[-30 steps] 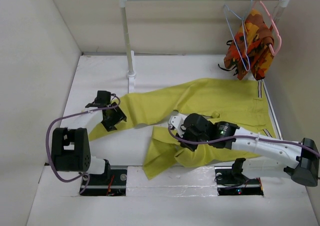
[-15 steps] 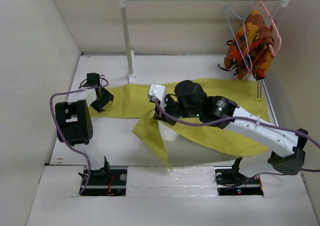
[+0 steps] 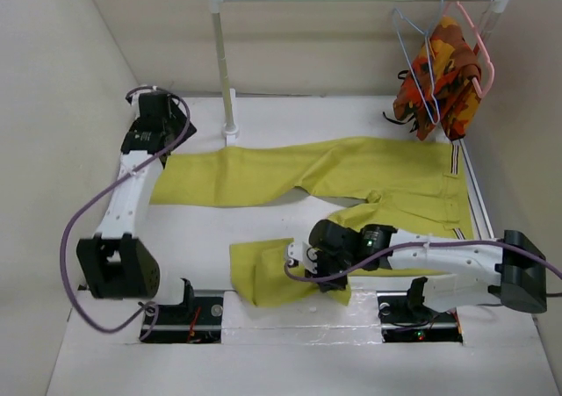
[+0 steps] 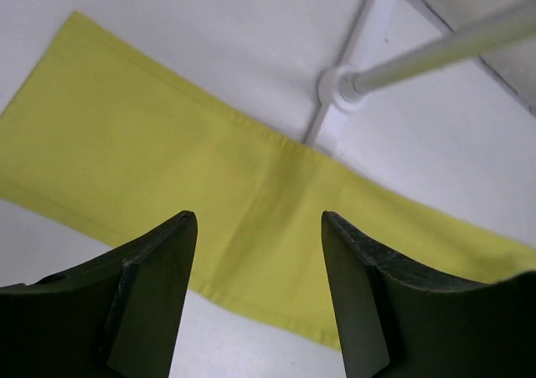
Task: Place the trousers on the hanger
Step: Fold the trousers
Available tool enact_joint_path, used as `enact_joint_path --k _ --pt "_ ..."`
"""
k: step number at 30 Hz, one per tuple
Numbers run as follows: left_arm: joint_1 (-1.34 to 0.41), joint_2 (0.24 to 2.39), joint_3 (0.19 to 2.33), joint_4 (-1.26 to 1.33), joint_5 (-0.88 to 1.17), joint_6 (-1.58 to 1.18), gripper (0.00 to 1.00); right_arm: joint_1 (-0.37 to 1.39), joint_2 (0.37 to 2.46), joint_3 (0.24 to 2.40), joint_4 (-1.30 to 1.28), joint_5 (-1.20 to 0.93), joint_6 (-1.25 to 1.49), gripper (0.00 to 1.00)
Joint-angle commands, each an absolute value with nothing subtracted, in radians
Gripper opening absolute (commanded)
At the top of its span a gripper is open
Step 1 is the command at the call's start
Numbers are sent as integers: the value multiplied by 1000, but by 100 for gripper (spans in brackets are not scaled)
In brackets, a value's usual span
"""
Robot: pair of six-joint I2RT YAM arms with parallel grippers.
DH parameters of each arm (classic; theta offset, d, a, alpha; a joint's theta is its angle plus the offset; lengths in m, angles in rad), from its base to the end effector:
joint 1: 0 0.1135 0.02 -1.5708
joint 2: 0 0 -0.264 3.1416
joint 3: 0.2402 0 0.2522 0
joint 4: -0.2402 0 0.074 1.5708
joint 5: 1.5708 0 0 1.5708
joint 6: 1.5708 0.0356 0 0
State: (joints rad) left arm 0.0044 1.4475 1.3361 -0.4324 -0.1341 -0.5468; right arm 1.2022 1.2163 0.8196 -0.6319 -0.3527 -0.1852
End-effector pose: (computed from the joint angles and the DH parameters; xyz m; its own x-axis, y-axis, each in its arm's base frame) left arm 0.3311 0.0062 0.3513 -0.3802 -0.5170 -0.7669 -0.3705 0.8449 -0.3859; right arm 0.0724 0.2217 0.2298 -0.1303 -0.8170 -0.5617 -0.9804 0.0218 0.1958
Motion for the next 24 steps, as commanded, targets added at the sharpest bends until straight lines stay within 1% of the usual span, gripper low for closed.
enact_joint_path --k 1,2,3,4,5,6,8,9,11,12,13,14,15,16,17,18,19,20,21,22,23,24 --pt "-101 1365 1255 -538 -230 -433 57 1209 1195 854 -707 -292 -179 9" --pt "-164 1350 1250 -560 -306 -430 57 1209 1207 898 -768 -282 -204 18" --pt "-185 1344 1247 -586 -330 -430 56 1209 1221 926 -802 -272 -219 34" --pt "-196 1338 1240 -597 -336 -430 55 1209 1239 955 -825 -265 -235 41" --pt "-196 1319 1233 -606 -295 -430 53 1209 1244 1026 -866 -262 -257 45" --pt "-196 1309 1220 -612 -258 -416 51 1209 1244 1064 -883 -259 -264 53" --pt "-196 1293 1180 -649 -168 -385 49 1209 1241 1136 -916 -256 -284 57" --pt "-196 1286 1161 -679 -131 -373 47 1209 1243 1199 -925 -252 -284 58" --pt "-196 1241 1076 -701 -16 -351 45 1200 1246 1253 -954 -245 -291 58" --pt "-196 1221 1045 -716 -6 -347 43 1200 1243 1293 -963 -245 -291 50" --pt "-196 1185 961 -719 85 -345 41 1200 1232 1319 -957 -233 -291 28" --pt "-196 1168 960 -719 103 -345 41 1189 1232 1319 -939 -233 -288 28" --pt "-196 1155 942 -735 109 -345 38 1189 1221 1319 -898 -235 -279 0" --pt "-196 1144 928 -742 92 -351 35 1177 1226 1309 -862 -265 -276 0" --pt "-196 1122 933 -741 19 -353 32 1177 1241 1304 -780 -284 -273 0" --pt "-196 1111 943 -742 11 -357 28 1177 1291 1298 -723 -311 -276 0" --pt "-178 1111 1016 -756 11 -365 19 1177 1325 1260 -659 -365 -276 0" --pt "-195 1089 1055 -753 -85 -377 16 1177 1360 1237 -497 -380 -246 4" --pt "-195 1074 1095 -732 -116 -396 11 1177 1403 1229 -427 -393 -238 24" --pt "-195 1068 1179 -723 -126 -406 8 1186 1501 1235 -381 -390 -236 31" --pt "-195 1068 1230 -721 -136 -413 6 1186 1555 1265 -314 -377 -235 38" --pt "-195 1075 1276 -732 -149 -422 5 1186 1606 1285 -284 -373 -233 46"
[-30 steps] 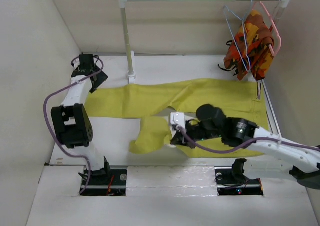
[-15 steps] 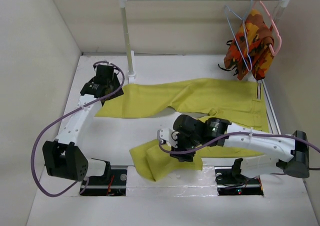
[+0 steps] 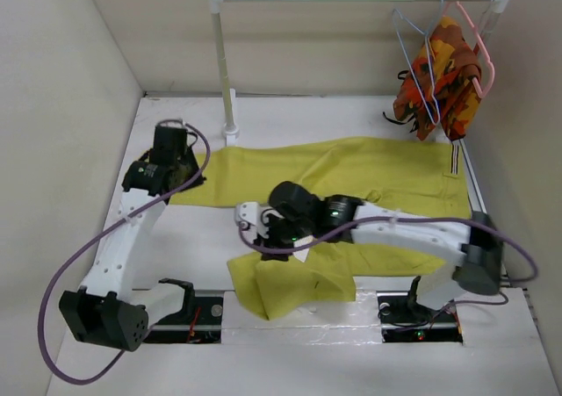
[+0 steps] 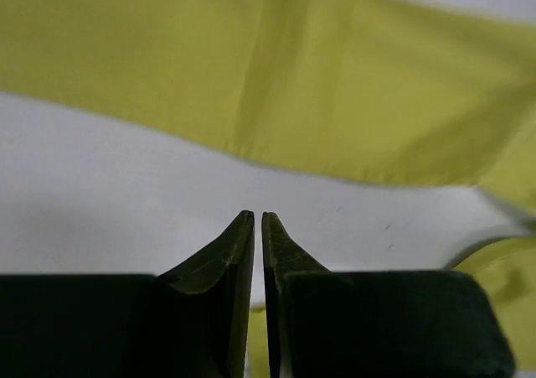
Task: Place the trousers on the hanger
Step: Fold the trousers
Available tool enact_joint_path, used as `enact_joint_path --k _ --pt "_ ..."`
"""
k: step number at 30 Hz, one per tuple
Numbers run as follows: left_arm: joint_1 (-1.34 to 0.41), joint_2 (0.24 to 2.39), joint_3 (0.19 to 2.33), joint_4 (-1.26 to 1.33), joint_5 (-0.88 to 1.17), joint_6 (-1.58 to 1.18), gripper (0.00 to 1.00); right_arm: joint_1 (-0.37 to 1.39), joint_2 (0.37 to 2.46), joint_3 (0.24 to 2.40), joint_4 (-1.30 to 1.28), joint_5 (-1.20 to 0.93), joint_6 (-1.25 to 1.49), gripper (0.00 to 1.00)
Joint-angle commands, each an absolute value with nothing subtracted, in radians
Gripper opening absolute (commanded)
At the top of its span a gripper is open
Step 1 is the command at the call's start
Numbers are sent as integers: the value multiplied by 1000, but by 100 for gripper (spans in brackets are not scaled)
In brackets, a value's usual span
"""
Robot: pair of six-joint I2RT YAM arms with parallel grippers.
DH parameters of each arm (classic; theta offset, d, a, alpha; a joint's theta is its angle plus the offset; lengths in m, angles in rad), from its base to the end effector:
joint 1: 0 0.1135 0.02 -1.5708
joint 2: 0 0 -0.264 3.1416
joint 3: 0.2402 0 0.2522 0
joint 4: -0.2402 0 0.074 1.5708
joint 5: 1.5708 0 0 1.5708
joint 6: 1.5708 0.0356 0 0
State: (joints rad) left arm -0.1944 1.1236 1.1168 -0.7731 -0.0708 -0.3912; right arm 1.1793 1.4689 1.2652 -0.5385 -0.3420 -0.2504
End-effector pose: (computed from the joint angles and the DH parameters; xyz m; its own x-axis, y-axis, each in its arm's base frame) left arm 0.2252 -0.0418 0.3329 -0.6925 -0.2513 -0.6762 -0.1306 0.9655 -0.2251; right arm 0.1128 0.3044 0.3126 -0.0107 -0.6377 -0.7702 -0.9989 -0.0279 0.0370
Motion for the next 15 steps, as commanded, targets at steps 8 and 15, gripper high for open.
enact_joint_path --k 8,15 --pt "-195 1091 1457 -666 -109 -442 28 1195 2034 1448 -201 -298 -227 58" --pt "-195 1097 1436 -627 -95 -430 35 1204 2130 1439 -132 -281 -179 49"
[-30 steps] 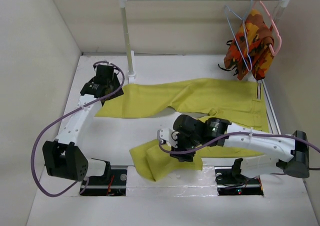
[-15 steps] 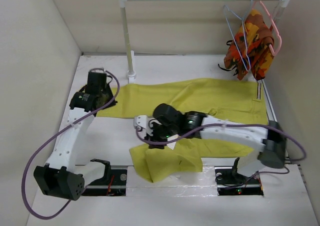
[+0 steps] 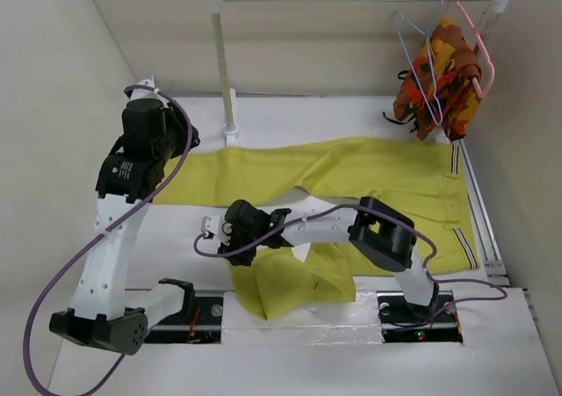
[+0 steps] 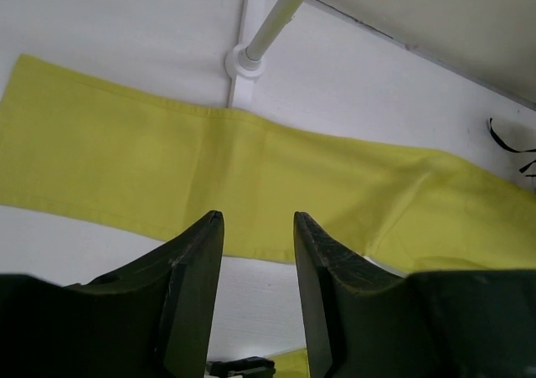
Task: Place the trousers on the hanger
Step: Fold the trousers
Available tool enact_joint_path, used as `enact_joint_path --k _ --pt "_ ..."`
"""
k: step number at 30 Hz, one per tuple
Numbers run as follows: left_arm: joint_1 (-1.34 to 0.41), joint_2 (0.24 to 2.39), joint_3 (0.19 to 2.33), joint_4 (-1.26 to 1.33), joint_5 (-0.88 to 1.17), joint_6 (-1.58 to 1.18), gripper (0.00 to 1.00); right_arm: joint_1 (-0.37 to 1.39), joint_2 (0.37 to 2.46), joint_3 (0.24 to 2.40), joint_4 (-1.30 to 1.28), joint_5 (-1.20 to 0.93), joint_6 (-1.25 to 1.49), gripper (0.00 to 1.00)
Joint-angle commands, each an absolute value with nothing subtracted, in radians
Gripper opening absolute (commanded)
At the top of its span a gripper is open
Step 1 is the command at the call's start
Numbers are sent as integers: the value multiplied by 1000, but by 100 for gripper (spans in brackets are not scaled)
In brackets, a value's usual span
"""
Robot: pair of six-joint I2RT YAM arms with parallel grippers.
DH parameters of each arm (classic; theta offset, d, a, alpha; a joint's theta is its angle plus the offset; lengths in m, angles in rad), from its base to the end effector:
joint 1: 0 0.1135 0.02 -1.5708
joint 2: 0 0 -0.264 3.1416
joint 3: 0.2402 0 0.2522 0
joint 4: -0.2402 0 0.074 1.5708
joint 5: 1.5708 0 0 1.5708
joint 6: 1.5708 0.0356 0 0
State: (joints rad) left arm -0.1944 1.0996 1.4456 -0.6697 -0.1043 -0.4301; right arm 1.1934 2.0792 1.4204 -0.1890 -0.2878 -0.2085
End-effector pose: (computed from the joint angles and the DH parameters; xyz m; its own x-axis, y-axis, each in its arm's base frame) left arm 0.2107 -0.0377 0.4534 -0.3234 -0.3590 -0.8755 -0.0435 0.9299 -0.3652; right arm 0.1566 0.4225 0.1605 -0.0715 -0.7190 -0.6914 -0.9970 0.0306 0.0713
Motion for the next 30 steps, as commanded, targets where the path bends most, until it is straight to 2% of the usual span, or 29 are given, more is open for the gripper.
enact_joint_path --k 1,4,5,6,7,11,16,20,21,22,23,24,26,30 --pt "-195 1103 1427 -624 -94 -428 36 1204 2146 1457 -129 -305 -179 44" --pt "-184 1115 1428 -630 -98 -408 37 1204 2192 1482 -129 -363 -189 34" --pt "-161 1117 1428 -634 -97 -400 38 1213 2195 1480 -121 -377 -192 24" --pt "-149 1115 1428 -635 -94 -393 39 1213 2192 1477 -118 -388 -190 4" --pt "-149 1115 1427 -634 -110 -381 41 1213 2180 1479 -118 -394 -190 0" --pt "-149 1126 1428 -634 -133 -391 43 1164 2119 1544 -146 -356 -216 0" --pt "-149 1137 1419 -627 -191 -434 44 1040 2175 1905 -202 -455 -222 0" --pt "-149 1100 1375 -621 -297 -491 44 1029 2377 2262 -310 -538 -195 0" --pt "-149 1073 1346 -611 -343 -512 45 1029 2446 2332 -283 -581 -149 9" --pt "-149 1059 1333 -611 -366 -518 45 1029 2471 2342 -258 -598 -149 9" --pt "-149 1052 1322 -611 -389 -522 46 1029 2486 2336 -232 -610 -102 24" --pt "-149 1042 1310 -606 -408 -525 46 1029 2493 2326 -213 -618 -80 53" --pt "-149 1038 1298 -615 -443 -529 46 1019 2462 2268 -219 -621 -78 71" --pt "-149 1048 1224 -624 -430 -525 49 963 2208 1975 -193 -525 -115 74"
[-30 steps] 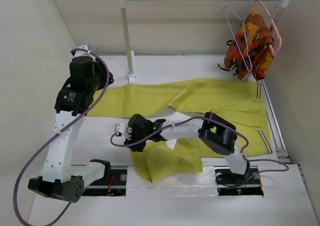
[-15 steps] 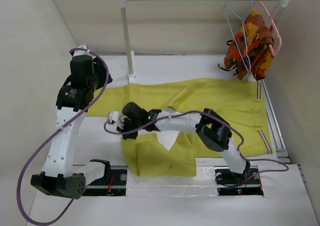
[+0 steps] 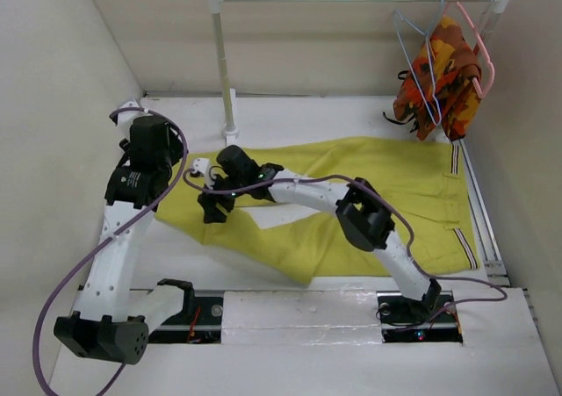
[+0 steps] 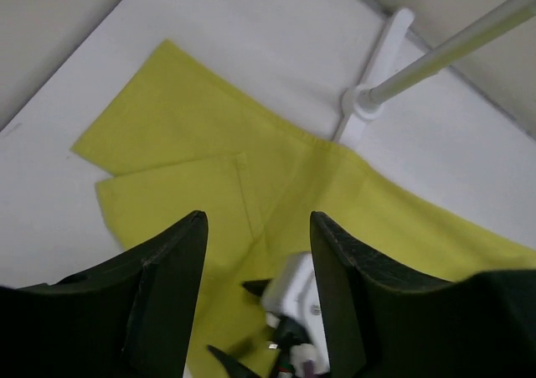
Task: Place the trousers on the hanger
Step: Fold the trousers
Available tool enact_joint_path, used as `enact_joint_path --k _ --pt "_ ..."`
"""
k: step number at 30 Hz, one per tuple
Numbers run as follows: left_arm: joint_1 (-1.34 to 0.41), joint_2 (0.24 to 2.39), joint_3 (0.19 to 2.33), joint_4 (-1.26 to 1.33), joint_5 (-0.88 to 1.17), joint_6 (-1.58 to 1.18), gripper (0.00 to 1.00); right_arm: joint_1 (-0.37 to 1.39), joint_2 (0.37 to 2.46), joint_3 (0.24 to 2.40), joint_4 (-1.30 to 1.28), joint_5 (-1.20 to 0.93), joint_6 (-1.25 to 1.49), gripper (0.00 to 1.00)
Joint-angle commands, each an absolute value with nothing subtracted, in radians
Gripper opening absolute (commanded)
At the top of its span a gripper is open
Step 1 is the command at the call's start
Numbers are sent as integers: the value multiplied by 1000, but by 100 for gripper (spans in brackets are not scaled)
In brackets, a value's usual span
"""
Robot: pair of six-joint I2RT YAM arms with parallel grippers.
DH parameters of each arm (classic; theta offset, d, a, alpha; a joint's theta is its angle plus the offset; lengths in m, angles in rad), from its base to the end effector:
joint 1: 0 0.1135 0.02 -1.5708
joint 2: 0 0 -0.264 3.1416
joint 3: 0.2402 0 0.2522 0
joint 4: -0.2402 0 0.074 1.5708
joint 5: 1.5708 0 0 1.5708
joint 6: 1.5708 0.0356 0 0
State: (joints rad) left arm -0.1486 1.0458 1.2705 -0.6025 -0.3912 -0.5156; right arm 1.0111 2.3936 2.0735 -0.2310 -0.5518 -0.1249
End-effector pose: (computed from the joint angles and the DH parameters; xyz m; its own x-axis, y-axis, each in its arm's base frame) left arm 0.2122 -0.0180 0.4156 -0.2121 -0.4291 -0.8780 -0.3657 0.8680 -0.3359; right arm 0.2782 0.4792 0.2183 -0.1564 -0.4494 -0.8795 -0.9859 0.0178 0.1662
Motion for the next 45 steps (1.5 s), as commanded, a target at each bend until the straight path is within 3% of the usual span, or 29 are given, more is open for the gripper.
enact_joint_path --k 1,4,6,8,9,11,13,17,22,26,28,32,35,39,45 --pt "-149 1066 1183 -630 -439 -535 49 936 2101 1927 -224 -482 -124 74" --pt "-149 1103 1111 -630 -419 -564 51 911 1936 1765 -331 -363 -207 68" --pt "-94 1149 1066 -623 -368 -595 52 911 1757 1606 -362 -302 -250 41" --pt "-33 1181 1022 -580 -281 -617 52 911 1633 1481 -368 -270 -249 3" --pt "9 1189 991 -560 -246 -627 51 911 1517 1421 -367 -264 -241 0" --pt "180 1210 896 -508 -113 -629 49 943 1342 1199 -348 -233 -192 0" --pt "211 1216 873 -502 -112 -635 49 953 1226 1099 -342 -215 -178 0" --pt "261 1253 847 -444 -126 -614 49 965 970 898 -363 -176 -97 25" --pt "261 1419 832 -451 -159 -653 44 928 792 828 -471 -173 -86 40" --pt "261 1462 801 -413 -164 -699 36 899 782 838 -531 -161 -104 41" --pt "261 1477 792 -407 -157 -716 23 885 782 844 -546 -158 -104 41" --pt "261 1489 767 -393 -163 -730 24 824 779 865 -564 -158 -103 41" --pt "261 1493 755 -367 -167 -723 0 807 785 885 -575 -164 -103 41" --pt "261 1453 845 -429 -176 -704 0 749 785 913 -630 -121 -92 45" --pt "261 1102 1015 -589 -244 -701 0 635 781 879 -749 -100 -66 62"
